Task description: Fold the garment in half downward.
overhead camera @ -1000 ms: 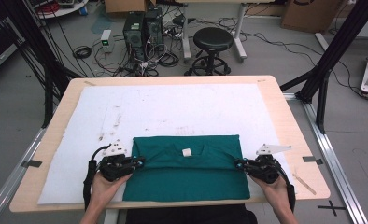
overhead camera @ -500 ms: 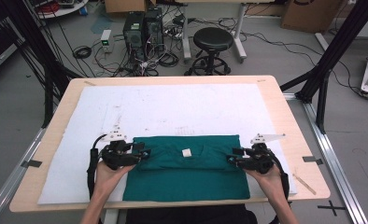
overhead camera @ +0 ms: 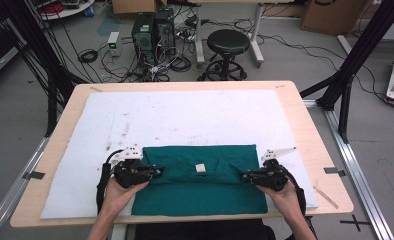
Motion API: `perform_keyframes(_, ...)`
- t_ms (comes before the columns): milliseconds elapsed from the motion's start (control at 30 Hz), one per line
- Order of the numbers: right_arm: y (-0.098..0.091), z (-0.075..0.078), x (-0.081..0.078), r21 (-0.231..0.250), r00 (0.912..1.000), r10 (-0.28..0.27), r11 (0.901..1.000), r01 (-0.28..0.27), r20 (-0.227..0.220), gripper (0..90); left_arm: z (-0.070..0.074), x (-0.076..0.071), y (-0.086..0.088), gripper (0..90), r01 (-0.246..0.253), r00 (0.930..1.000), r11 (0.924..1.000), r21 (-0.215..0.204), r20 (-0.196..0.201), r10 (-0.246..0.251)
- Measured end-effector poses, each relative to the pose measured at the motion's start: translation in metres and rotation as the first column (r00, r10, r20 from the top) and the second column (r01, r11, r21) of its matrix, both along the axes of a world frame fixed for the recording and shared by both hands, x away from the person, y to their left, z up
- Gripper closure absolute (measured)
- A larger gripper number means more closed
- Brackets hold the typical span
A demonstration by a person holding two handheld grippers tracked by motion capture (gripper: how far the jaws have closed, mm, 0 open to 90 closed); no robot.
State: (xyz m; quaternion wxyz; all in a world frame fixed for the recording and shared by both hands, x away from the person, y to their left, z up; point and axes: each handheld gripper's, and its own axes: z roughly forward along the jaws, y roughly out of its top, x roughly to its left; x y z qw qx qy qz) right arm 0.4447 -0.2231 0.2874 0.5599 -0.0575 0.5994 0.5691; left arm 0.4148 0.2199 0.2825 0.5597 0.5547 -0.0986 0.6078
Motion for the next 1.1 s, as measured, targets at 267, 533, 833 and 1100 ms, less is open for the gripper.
perform_keyframes(267,-0.004,-0.023,-0.002,-0.037,0.9996,0.019,0.9991,-0.018,0.022,88.4,-0.032,0.004,0.008,88.3,0.016,0.9999,0.9992,0.036,-0.006,-0.016)
perform_keyframes(533,-0.005,-0.042,0.009,-0.056,1.0000,-0.007,0.9984,0.007,0.007,88.2,-0.055,0.012,0.007,88.3,-0.005,0.9999,0.9981,0.061,-0.012,0.006)
perform_keyframes(833,-0.017,-0.038,-0.005,-0.001,0.9926,0.120,0.9927,-0.120,0.018,64.2,-0.049,-0.005,0.017,61.6,0.110,0.9936,0.9938,0.018,0.025,-0.110)
perform_keyframes(1100,0.011,-0.018,-0.007,0.033,0.9973,0.058,0.9977,-0.060,0.045,60.9,-0.027,-0.001,-0.018,60.8,-0.004,0.9981,0.9987,-0.050,0.062,0.007)
